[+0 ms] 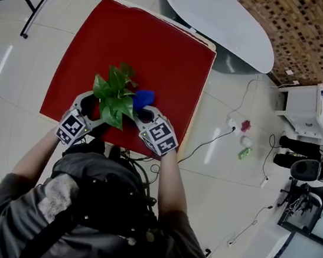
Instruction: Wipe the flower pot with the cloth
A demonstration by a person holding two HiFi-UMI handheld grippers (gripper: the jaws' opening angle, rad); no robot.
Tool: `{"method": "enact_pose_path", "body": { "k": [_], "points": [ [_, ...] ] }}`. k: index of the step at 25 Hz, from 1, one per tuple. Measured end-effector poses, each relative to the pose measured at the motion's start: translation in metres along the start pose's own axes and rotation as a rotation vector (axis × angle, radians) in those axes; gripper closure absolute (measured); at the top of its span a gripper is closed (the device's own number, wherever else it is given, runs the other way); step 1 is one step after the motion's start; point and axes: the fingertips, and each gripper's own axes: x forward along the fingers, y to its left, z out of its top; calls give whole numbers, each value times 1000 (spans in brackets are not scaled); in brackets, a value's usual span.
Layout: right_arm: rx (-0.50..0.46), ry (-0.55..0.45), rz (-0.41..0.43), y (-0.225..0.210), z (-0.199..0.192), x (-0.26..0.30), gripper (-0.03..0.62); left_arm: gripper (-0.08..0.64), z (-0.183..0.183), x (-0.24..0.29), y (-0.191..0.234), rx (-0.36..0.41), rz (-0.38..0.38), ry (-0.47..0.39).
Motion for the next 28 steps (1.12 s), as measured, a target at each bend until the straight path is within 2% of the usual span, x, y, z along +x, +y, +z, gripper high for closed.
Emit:
{"method": "enact_pose_path", "body": {
  "k": [5,13,18,24,28],
  "points": [
    [6,14,65,12,1,11,528,129,-11,-15,-2,-14,32,20],
    [16,9,168,68,-9,0,528,100,-14,-31,-22,-77,91,-14],
    [-16,20,244,96,-8,1,528,100,-4,-24,-26,-45,108,-28],
    [-24,21,285,102,1,-1,528,100,13,-24,-22,44,111,-32],
    [-10,24,289,99,-1,-10,528,103,12,-19,-15,23,136,-30]
  ]
}}
